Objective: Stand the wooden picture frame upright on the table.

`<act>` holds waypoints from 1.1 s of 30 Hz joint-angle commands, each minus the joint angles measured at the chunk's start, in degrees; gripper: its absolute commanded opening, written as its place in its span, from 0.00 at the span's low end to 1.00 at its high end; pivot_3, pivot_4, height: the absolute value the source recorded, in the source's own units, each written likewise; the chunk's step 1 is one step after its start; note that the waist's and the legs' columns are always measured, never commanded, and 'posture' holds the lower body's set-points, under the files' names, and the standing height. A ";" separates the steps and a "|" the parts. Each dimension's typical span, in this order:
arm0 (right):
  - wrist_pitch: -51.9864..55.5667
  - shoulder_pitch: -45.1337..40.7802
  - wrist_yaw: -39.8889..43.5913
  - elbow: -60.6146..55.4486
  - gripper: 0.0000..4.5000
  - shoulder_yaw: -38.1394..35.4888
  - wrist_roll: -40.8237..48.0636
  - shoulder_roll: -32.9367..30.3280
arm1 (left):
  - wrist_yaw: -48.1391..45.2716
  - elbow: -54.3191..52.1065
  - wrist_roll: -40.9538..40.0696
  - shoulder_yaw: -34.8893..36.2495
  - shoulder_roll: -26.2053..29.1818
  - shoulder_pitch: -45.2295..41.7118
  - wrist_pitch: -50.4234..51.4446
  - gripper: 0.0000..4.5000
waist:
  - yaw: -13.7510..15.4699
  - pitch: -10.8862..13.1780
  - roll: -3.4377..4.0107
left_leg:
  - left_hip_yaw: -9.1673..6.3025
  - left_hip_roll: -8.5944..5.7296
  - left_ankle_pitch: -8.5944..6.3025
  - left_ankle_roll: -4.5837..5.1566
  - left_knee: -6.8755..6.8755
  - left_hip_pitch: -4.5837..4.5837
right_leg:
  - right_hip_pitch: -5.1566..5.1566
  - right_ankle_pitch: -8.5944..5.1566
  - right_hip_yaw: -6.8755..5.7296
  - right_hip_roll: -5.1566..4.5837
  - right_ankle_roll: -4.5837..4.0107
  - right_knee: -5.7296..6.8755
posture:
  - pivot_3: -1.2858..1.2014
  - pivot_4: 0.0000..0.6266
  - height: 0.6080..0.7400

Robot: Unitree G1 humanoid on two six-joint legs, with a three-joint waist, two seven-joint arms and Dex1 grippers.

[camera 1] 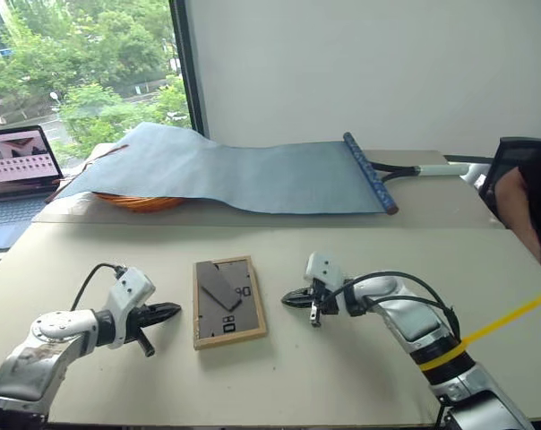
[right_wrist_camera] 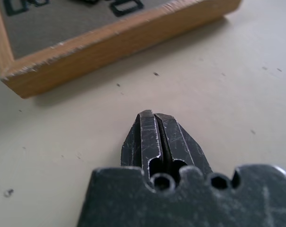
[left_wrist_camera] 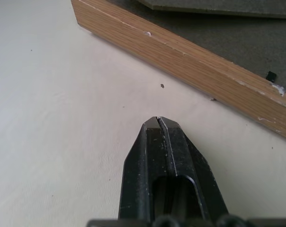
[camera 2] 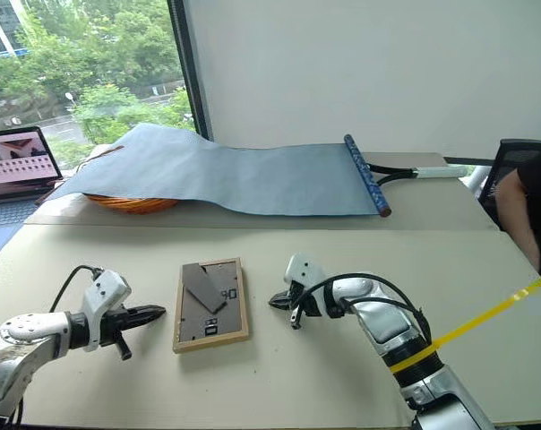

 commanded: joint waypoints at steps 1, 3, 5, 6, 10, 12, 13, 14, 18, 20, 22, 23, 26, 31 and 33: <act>1.32 0.88 2.10 -5.05 0.02 2.54 1.40 1.54 | 1.52 -0.79 1.11 -4.15 -2.75 -2.55 1.87 0.00 | 0.77 0.00 0.00 | 0.00 0.00 0.00 0.00 0.04 0.00 | -0.04 0.00 0.00 0.00 0.01 -0.01 | 0.52 0.24 0.49; 1.77 1.42 1.67 -5.84 0.02 3.27 1.09 2.38 | 1.57 -0.16 1.62 -4.82 -3.50 -4.07 2.00 0.00 | 1.21 0.00 0.00 | 0.00 0.00 0.00 -0.01 0.11 -0.02 | -0.04 0.01 0.00 0.00 0.04 -0.02 | 0.52 0.24 0.49; 2.01 1.63 1.39 -6.09 0.02 3.53 0.67 2.69 | 1.24 0.78 2.27 -5.37 -3.65 -4.97 1.58 0.00 | 1.50 0.00 0.00 | 0.00 0.00 -0.01 -0.01 0.14 -0.05 | -0.05 0.02 0.00 0.00 0.06 -0.03 | 0.52 0.24 0.49; 2.12 1.63 1.31 -6.15 0.02 3.53 0.59 2.66 | 0.94 1.24 2.60 -5.69 -3.56 -5.32 1.28 0.00 | 1.60 0.00 -0.01 | 0.00 0.00 -0.01 -0.01 0.14 -0.05 | -0.04 0.02 0.00 0.00 0.06 -0.04 | 0.52 0.24 0.49; 2.36 1.60 0.75 -5.94 0.02 2.80 0.63 2.37 | 0.39 2.26 3.31 -5.94 -3.54 -6.06 0.75 0.00 | 1.62 0.00 -0.01 | 0.00 0.00 -0.01 -0.01 0.13 -0.05 | -0.04 0.03 0.00 0.00 0.06 -0.03 | 0.52 0.24 0.49; 2.41 1.49 0.67 -5.53 0.02 2.08 0.89 2.01 | 0.15 2.53 3.42 -5.39 -3.36 -5.97 0.64 0.00 | 1.63 0.00 -0.01 | 0.00 0.00 -0.01 -0.01 0.13 -0.05 | -0.03 0.03 0.00 0.00 0.06 -0.04 | 0.52 0.24 0.49; 2.50 1.48 0.56 -5.38 0.02 1.67 1.12 1.96 | 0.05 2.54 3.40 -5.07 -3.19 -5.79 0.64 0.00 | 1.63 0.00 -0.01 | 0.00 0.00 -0.01 -0.01 0.13 -0.05 | -0.02 0.03 0.00 0.00 0.07 -0.03 | 0.52 0.24 0.49; 2.20 1.38 0.45 -5.09 0.02 0.84 1.06 1.26 | 0.44 1.91 1.85 -2.89 -2.87 -4.96 2.75 0.00 | 1.62 0.00 -0.01 | 0.00 0.00 -0.01 -0.01 0.13 -0.06 | -0.02 0.03 0.00 0.00 0.06 -0.04 | 0.52 0.24 0.49; 0.80 1.15 0.70 -4.50 0.02 -2.21 1.22 -1.28 | 2.26 0.51 -3.06 4.95 -2.19 -2.85 9.17 0.00 | 1.36 -0.01 -0.02 | 0.00 0.00 0.00 -0.01 0.13 -0.25 | -0.05 0.04 0.00 0.00 0.07 -0.01 | 0.52 0.24 0.49; -0.33 1.16 1.29 -4.67 0.02 -4.47 2.11 -2.63 | 6.81 -0.25 -6.29 10.90 -3.26 -3.52 15.55 0.00 | 1.02 0.01 -0.03 | 0.00 0.01 0.00 0.00 0.05 -0.26 | -0.09 0.03 0.00 0.00 0.06 -0.01 | 0.52 0.24 0.49; -1.24 1.54 2.55 -6.06 0.00 -7.26 3.94 -4.19 | 9.17 -0.35 -14.48 18.89 -2.88 -5.84 29.06 0.11 | 0.74 0.03 -0.07 | 0.00 0.01 0.00 0.00 -0.03 -0.27 | -0.14 0.02 0.00 0.00 0.04 0.00 | 0.52 0.24 0.49; -1.62 1.83 3.09 -6.80 0.00 -8.24 4.71 -4.81 | 8.30 0.52 -18.92 21.63 -1.82 -7.30 36.84 0.14 | 0.55 0.08 -0.16 | 0.00 0.01 0.00 0.00 -0.04 -0.27 | -0.15 0.02 0.00 0.01 0.04 0.00 | 0.52 0.24 0.49; -3.90 2.99 4.54 -8.32 0.00 -8.87 4.98 -6.47 | 4.32 2.67 -28.61 25.05 1.07 -10.42 53.76 0.40 | 0.20 0.10 -0.20 | -0.04 0.00 0.00 0.00 -0.07 -0.35 | -0.14 -0.01 -0.03 0.00 0.07 -0.05 | 0.52 0.24 0.49; -6.77 4.27 4.97 -8.82 0.00 -7.39 3.24 -7.64 | 5.86 6.46 -37.91 20.42 4.28 -10.84 60.86 0.81 | -0.01 0.10 -0.19 | -0.04 0.00 -0.01 -0.01 -0.11 -0.34 | -0.17 -0.01 -0.03 0.00 0.07 -0.10 | 0.52 0.24 0.49; -6.95 4.48 4.70 -8.82 0.00 -6.73 2.84 -7.31 | 7.17 6.20 -40.15 16.99 5.01 -9.64 60.86 0.99 | -0.31 0.10 -0.19 | -0.04 0.00 -0.01 -0.01 -0.11 -0.34 | -0.17 0.00 -0.03 0.00 0.05 -0.09 | 0.52 0.24 0.49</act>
